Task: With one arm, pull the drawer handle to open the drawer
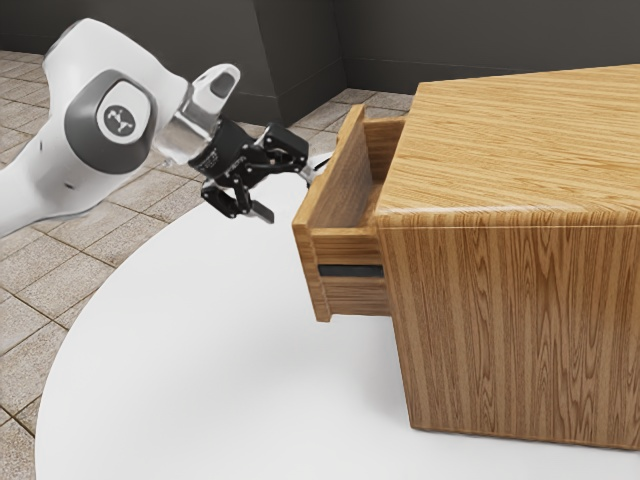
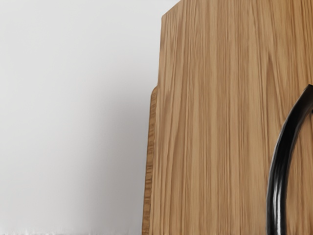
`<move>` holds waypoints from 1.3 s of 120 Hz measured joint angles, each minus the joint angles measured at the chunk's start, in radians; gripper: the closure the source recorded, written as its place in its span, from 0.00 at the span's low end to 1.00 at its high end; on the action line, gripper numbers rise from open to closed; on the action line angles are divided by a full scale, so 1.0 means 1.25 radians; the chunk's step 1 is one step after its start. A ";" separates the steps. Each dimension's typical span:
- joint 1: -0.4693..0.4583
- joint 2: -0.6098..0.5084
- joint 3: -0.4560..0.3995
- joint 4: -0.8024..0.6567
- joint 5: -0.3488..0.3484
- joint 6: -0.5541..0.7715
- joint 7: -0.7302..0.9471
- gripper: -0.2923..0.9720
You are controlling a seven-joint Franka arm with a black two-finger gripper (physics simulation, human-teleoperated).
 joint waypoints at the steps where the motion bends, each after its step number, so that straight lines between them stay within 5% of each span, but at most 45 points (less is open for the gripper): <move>1: 0.000 -0.001 0.001 -0.001 0.000 0.000 0.000 0.23; 107: 0.014 -0.119 0.116 -0.077 0.072 -0.019 0.004 0.23; 119: 0.038 -0.149 0.119 -0.074 0.132 -0.049 0.004 0.23; 139: 0.054 -0.158 0.069 -0.009 0.368 -0.183 0.003 0.23; 156: 0.052 -0.156 0.041 0.012 0.478 -0.303 0.003 0.23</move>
